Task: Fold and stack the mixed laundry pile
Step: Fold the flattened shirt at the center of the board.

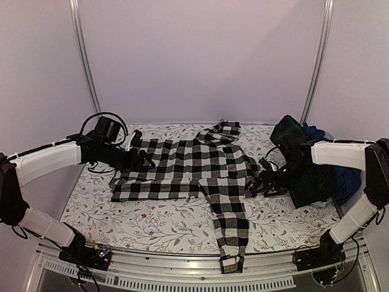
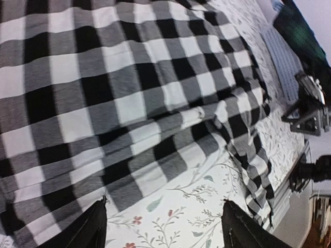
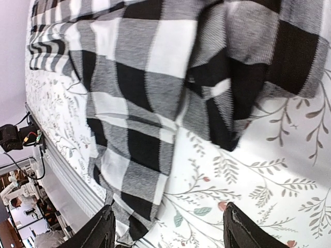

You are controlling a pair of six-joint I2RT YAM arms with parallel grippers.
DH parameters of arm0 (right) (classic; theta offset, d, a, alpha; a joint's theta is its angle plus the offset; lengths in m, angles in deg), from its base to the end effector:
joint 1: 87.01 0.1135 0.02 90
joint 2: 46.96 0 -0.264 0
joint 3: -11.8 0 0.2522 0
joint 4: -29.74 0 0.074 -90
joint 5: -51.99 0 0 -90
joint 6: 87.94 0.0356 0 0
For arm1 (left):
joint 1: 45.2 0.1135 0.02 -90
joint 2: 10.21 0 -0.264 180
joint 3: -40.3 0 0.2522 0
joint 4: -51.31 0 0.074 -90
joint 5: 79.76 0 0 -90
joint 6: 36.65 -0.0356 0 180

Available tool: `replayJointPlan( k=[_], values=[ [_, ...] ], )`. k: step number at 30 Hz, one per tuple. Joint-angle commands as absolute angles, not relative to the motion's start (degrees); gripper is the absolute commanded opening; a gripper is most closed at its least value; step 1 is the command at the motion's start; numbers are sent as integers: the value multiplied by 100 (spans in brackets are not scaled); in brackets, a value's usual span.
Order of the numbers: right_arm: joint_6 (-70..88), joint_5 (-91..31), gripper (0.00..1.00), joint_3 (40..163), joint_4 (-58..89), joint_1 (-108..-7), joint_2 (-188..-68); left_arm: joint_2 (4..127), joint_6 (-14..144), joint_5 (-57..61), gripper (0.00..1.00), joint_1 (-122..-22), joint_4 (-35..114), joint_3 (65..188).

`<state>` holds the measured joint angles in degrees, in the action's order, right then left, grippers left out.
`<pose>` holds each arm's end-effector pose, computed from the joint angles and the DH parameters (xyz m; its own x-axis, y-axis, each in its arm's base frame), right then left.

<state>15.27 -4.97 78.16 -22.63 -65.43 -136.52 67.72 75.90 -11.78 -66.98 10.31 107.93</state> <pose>0.2492 0.1194 0.1776 -0.9761 -0.1801 -0.1219 -0.2174 0.7917 0.5710 0.2549 -0.1162 0.2431 -0.8847 -0.0293 -0.4652 0.2408 0.8258 -0.5100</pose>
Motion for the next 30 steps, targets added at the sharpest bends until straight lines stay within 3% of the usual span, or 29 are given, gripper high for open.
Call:
replayJointPlan(
  k=[1,10,18,30],
  values=[
    [1466,119,70,7865,-2096,-6249,-13303,6736,6884,-1497,76,-7887,1807,10931],
    [1541,205,73,8029,-1933,-6223,-13402,7713,5356,-1413,76,-10163,1464,11734],
    [1747,344,73,8202,-1402,-7097,-13294,8101,4993,-1006,77,-11174,1868,11964],
    [1999,512,72,8365,-1282,-7434,-13151,10032,4914,-542,70,-12663,2029,13132]
  ],
)
